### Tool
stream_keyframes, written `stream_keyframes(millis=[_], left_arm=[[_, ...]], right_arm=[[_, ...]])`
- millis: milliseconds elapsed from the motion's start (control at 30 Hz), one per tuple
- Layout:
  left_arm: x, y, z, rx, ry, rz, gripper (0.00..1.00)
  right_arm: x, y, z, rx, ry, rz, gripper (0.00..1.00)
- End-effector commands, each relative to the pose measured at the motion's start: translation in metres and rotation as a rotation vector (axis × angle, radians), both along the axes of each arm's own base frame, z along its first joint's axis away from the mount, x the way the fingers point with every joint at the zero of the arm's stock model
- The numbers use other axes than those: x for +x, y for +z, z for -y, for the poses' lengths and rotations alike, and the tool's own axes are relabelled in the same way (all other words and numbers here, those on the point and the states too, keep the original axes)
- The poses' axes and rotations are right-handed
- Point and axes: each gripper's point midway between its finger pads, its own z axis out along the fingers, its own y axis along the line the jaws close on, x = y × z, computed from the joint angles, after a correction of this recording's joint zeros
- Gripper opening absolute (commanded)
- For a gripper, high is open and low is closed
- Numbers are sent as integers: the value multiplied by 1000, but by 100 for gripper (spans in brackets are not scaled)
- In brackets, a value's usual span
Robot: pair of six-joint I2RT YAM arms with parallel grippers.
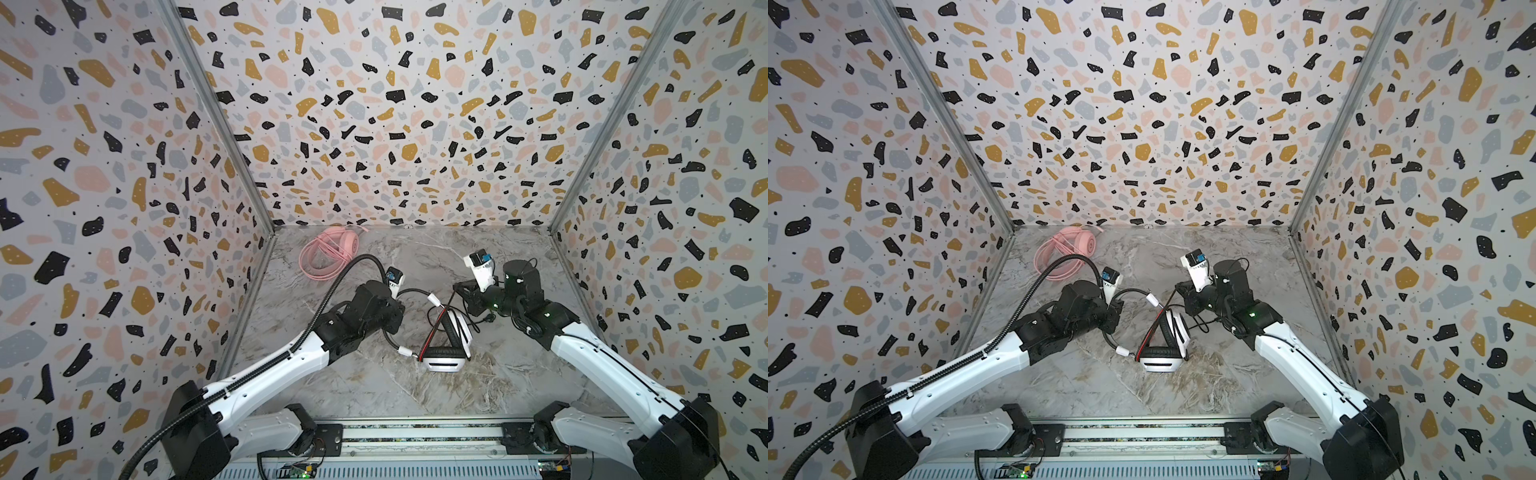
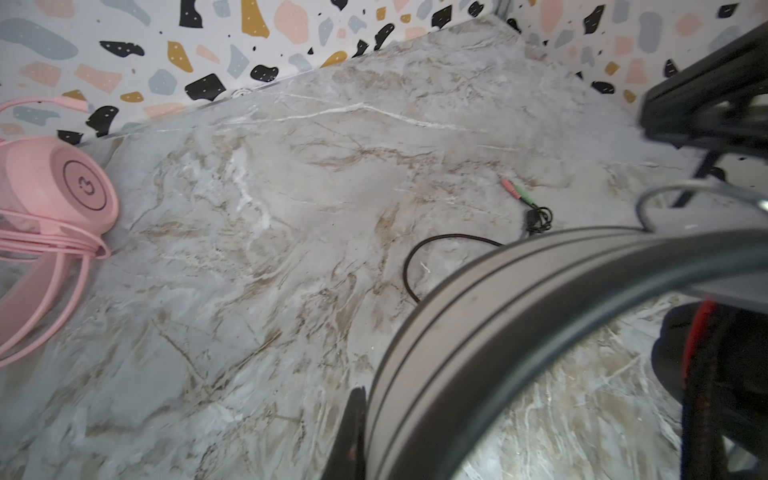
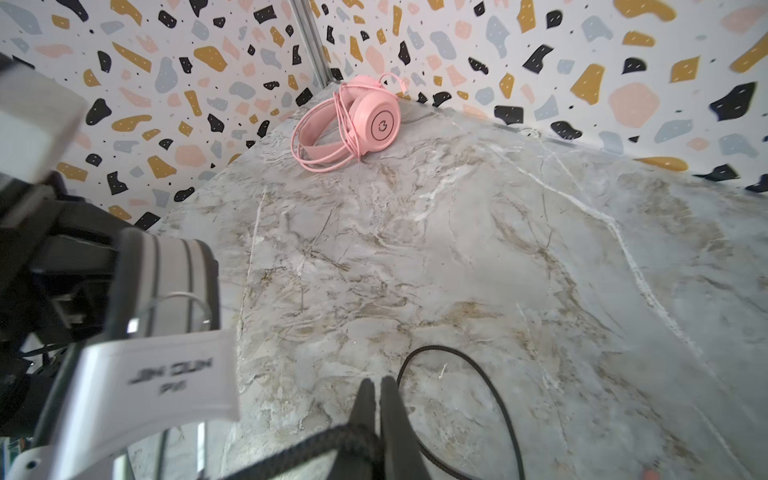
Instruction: Wrap the headphones
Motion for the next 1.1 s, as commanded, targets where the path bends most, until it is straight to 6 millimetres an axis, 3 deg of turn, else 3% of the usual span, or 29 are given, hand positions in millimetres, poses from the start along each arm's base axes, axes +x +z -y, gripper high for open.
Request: stream_keyframes(millis=[0, 133, 233, 333, 600, 867, 1067], left_arm=[[-24, 27, 22, -138, -153, 4, 0], [-32, 48, 31, -224, -200, -7, 0], [-37, 62, 35, -282, -216, -14, 0], [-42, 76, 40, -353, -237, -23, 0], [-52, 109, 44, -440, -280, -24, 0], [-58, 149, 42, -559, -284, -17, 0], [-59, 176, 42, -619, -289, -12, 0]], right_arm=[[9, 17, -3, 73, 14, 60, 11], [0, 6, -8, 114, 56, 39, 16], [-11, -7, -13, 169, 103, 18, 34], [-22, -13, -23, 234, 177, -7, 39], [-21, -32, -36, 348, 227, -50, 40], [-11, -59, -49, 354, 240, -86, 40], [-10, -78, -56, 373, 261, -124, 32]])
